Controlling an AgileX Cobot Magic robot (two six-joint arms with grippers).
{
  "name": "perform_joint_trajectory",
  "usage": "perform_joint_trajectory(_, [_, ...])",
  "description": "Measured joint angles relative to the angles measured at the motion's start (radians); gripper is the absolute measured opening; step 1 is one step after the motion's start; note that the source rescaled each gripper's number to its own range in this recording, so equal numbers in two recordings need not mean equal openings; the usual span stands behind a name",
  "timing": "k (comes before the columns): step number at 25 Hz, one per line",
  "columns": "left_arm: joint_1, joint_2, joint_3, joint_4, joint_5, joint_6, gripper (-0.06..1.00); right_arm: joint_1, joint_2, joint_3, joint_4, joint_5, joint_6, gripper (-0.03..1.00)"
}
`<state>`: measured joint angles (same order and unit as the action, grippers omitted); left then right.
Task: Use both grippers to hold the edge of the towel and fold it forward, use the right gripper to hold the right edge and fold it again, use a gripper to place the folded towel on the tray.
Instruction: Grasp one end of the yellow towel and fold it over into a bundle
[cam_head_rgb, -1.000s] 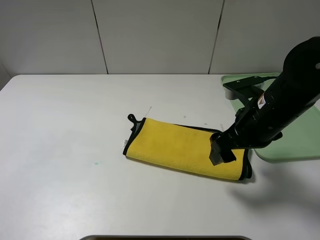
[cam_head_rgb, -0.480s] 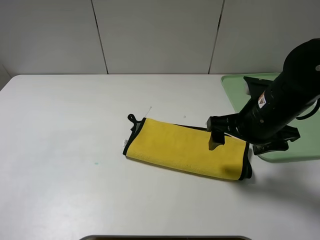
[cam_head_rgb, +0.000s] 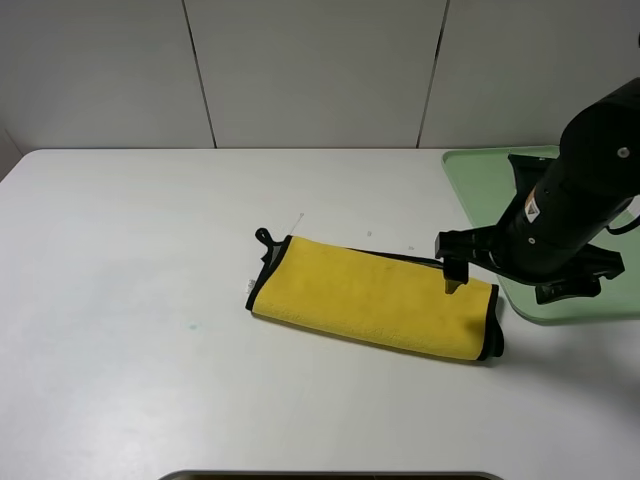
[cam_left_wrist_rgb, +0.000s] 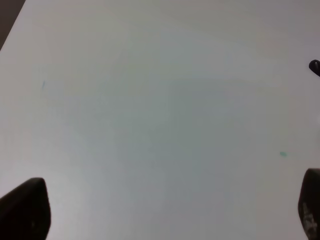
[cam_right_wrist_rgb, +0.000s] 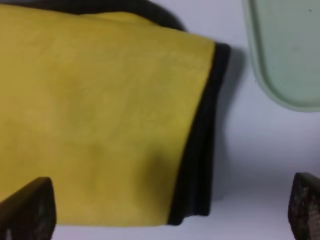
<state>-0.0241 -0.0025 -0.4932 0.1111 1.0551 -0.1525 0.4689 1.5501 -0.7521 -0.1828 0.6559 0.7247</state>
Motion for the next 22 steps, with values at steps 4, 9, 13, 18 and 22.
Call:
perform_joint_trajectory(4, [0.000, 0.000, 0.000, 0.000, 0.000, 0.000, 1.00, -0.038, 0.036, 0.000, -0.006, -0.002, 0.002, 1.00])
perform_joint_trajectory(9, [0.000, 0.000, 0.000, 0.000, 0.000, 0.002, 1.00, -0.047, 0.072, 0.001, -0.007, -0.005, 0.002, 1.00])
perform_joint_trajectory(13, [0.000, 0.000, 0.000, 0.000, 0.000, 0.002, 1.00, -0.047, 0.108, 0.001, 0.009, -0.026, 0.002, 1.00])
perform_joint_trajectory(18, [0.000, 0.000, 0.000, 0.000, 0.000, 0.002, 1.00, -0.047, 0.169, 0.002, 0.032, -0.070, 0.003, 1.00])
perform_joint_trajectory(22, [0.000, 0.000, 0.000, 0.000, 0.000, 0.002, 1.00, -0.047, 0.217, 0.002, 0.034, -0.083, 0.003, 1.00])
